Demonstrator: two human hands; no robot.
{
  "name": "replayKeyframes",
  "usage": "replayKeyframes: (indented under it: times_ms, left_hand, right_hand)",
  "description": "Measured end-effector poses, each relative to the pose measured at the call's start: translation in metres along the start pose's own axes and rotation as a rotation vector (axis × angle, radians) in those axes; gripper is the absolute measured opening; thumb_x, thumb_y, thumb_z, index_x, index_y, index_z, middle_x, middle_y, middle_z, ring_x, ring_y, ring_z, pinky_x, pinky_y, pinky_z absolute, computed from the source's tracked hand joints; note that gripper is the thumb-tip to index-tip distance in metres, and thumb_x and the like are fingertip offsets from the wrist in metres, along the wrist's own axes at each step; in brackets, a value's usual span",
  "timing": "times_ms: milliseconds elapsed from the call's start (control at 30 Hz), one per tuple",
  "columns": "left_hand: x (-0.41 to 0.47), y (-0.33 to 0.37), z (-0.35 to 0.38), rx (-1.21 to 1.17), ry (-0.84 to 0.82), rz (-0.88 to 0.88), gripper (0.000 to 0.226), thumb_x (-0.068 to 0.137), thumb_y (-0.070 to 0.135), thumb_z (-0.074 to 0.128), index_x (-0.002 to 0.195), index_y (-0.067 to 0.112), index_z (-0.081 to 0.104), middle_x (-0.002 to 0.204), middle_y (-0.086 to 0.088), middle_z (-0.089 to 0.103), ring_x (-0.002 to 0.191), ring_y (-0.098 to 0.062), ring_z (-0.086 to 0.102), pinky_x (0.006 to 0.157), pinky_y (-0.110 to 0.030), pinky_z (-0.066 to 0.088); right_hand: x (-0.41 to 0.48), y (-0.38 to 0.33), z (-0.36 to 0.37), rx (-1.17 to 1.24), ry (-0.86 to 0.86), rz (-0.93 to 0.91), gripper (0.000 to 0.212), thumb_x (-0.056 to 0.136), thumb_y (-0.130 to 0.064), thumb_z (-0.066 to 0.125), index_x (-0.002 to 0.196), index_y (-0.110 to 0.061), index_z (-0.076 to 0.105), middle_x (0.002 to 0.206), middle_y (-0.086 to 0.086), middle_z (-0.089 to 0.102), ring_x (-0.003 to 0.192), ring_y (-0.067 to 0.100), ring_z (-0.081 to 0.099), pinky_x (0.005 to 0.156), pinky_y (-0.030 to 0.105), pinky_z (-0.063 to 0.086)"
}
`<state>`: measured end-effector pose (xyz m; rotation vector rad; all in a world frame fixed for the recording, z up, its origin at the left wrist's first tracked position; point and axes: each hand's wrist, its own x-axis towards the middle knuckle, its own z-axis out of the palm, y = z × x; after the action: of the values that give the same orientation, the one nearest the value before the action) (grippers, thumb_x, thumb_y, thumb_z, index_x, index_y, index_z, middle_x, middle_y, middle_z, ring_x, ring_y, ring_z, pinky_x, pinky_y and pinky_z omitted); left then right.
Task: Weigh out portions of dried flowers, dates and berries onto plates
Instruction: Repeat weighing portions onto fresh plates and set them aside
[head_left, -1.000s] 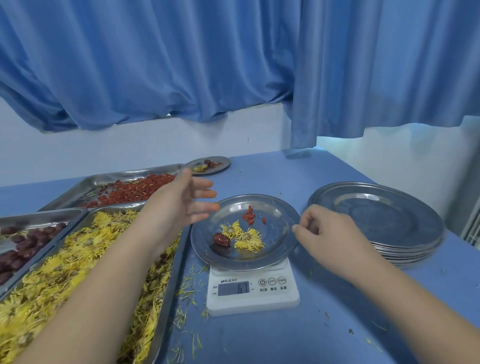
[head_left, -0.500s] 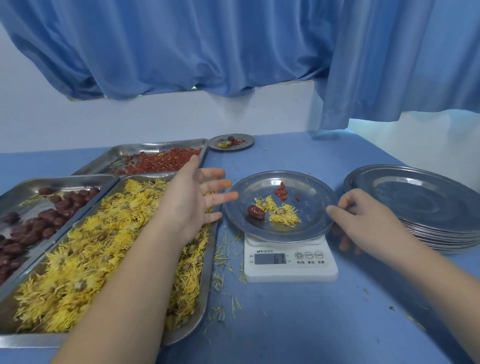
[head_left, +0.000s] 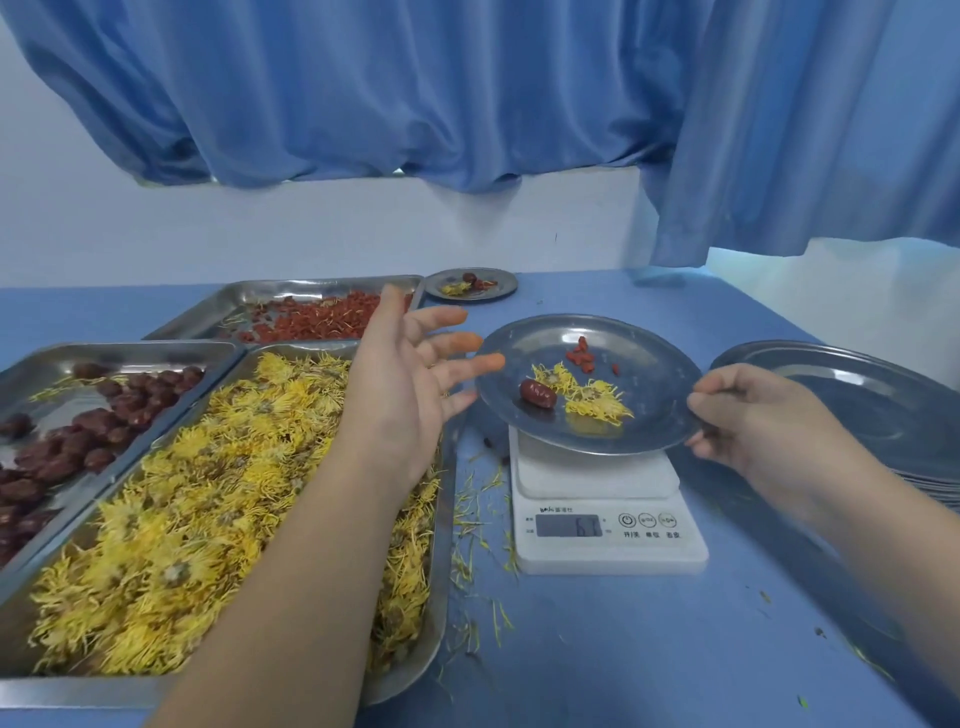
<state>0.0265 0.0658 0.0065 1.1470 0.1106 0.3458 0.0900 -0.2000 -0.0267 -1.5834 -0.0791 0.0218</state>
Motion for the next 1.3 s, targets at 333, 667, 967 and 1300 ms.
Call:
replayKeyframes:
  times_ms: [333, 667, 967, 1300]
  left_hand:
    - [0.003, 0.006, -0.006, -0.257, 0.196, 0.026, 0.055, 0.098, 0.057, 0.032, 0.102, 0.014, 0.066, 0.08, -0.003, 0.073, 0.091, -0.028, 0.073, 0.101, -0.051, 0.044]
    - [0.004, 0.011, -0.017, -0.551, 0.254, -0.061, 0.055, 0.098, 0.056, 0.038, 0.108, 0.009, 0.065, 0.1, -0.015, 0.073, 0.089, -0.036, 0.073, 0.093, -0.051, 0.049]
    - [0.008, 0.016, -0.027, -0.672, 0.258, -0.058, 0.054, 0.098, 0.056, 0.038, 0.111, 0.01, 0.063, 0.093, -0.013, 0.075, 0.09, -0.037, 0.072, 0.091, -0.05, 0.05]
    - [0.006, 0.02, -0.024, -0.662, 0.242, -0.066, 0.055, 0.098, 0.057, 0.037, 0.112, 0.011, 0.063, 0.094, -0.012, 0.076, 0.089, -0.036, 0.073, 0.086, -0.048, 0.051]
  right_hand:
    - [0.07, -0.033, 0.054, 0.066, 0.016, -0.019, 0.017, 0.092, 0.005, 0.052, 0.081, -0.007, 0.052, 0.072, 0.013, 0.053, 0.041, 0.013, 0.054, 0.041, 0.018, 0.047]
    - [0.164, -0.012, 0.142, 0.121, 0.121, 0.109, 0.025, 0.088, 0.013, 0.048, 0.073, -0.007, 0.048, 0.074, 0.011, 0.052, 0.059, 0.021, 0.053, 0.035, 0.016, 0.046]
    - [0.212, 0.012, 0.177, 0.056, 0.213, 0.234, 0.021, 0.089, 0.013, 0.049, 0.104, 0.0, 0.053, 0.091, 0.021, 0.057, 0.055, 0.024, 0.053, 0.029, 0.018, 0.041]
    - [0.222, 0.027, 0.184, -0.005, 0.22, 0.297, 0.037, 0.09, 0.007, 0.055, 0.127, 0.004, 0.052, 0.115, 0.023, 0.062, 0.059, 0.026, 0.06, 0.044, 0.028, 0.051]
